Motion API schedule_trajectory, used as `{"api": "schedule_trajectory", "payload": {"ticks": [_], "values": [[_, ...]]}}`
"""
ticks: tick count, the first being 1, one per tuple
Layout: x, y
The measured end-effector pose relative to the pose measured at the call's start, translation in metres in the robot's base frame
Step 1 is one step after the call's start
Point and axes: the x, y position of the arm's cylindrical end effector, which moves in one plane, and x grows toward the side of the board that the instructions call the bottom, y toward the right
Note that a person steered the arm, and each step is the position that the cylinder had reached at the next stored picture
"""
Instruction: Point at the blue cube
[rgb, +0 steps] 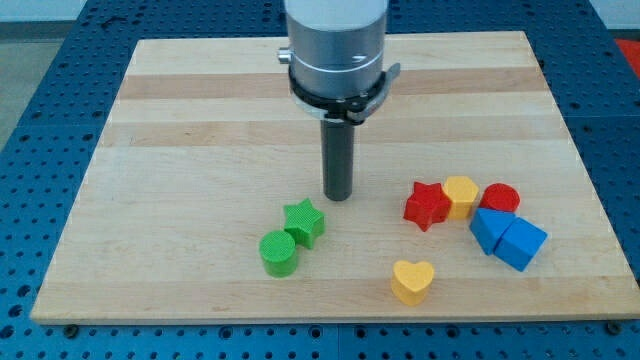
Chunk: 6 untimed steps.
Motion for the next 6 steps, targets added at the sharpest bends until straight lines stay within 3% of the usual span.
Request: {"api": "schedule_trajectory", "payload": {"ticks": [3,4,6], "values": [[-0.065,0.071],[-0.073,0.150],[-0.046,0.238]]}}
